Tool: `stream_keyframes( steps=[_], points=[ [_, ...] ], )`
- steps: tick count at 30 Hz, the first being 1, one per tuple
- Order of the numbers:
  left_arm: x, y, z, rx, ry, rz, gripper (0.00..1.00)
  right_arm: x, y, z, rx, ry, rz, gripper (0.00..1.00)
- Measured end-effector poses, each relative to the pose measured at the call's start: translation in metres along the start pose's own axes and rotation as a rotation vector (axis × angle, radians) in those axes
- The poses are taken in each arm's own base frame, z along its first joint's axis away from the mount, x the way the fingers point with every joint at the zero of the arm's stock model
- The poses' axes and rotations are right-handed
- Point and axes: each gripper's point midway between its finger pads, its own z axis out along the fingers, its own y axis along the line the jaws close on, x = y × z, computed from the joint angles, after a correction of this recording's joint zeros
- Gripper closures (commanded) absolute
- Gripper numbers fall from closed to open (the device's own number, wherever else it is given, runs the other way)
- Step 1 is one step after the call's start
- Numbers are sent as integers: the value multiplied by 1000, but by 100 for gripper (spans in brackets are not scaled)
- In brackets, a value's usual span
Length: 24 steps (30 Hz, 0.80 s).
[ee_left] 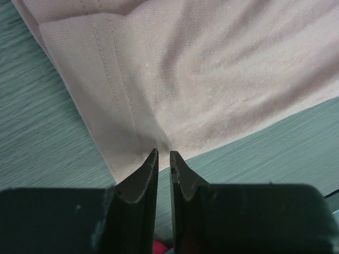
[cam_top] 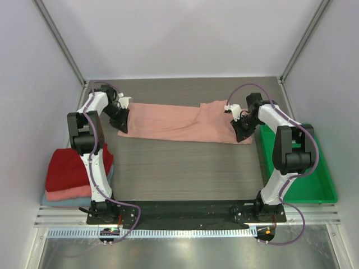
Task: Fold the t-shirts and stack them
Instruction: Fold the tshirt
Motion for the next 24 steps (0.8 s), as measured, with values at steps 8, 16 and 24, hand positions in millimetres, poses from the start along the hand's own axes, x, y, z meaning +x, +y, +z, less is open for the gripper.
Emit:
stream_keyframes(
  steps=[8, 16, 24],
  points=[
    [-1, -1, 0, 3, -5, 1, 85, -6, -4, -2, 28, -34, 4, 65],
    [-1, -1, 0, 3, -3, 0, 86, -8, -8, 6, 28, -35, 23, 95],
    [8, 1, 4, 11, 15, -13, 86, -5, -6, 2, 39, -33, 28, 99]
  ],
)
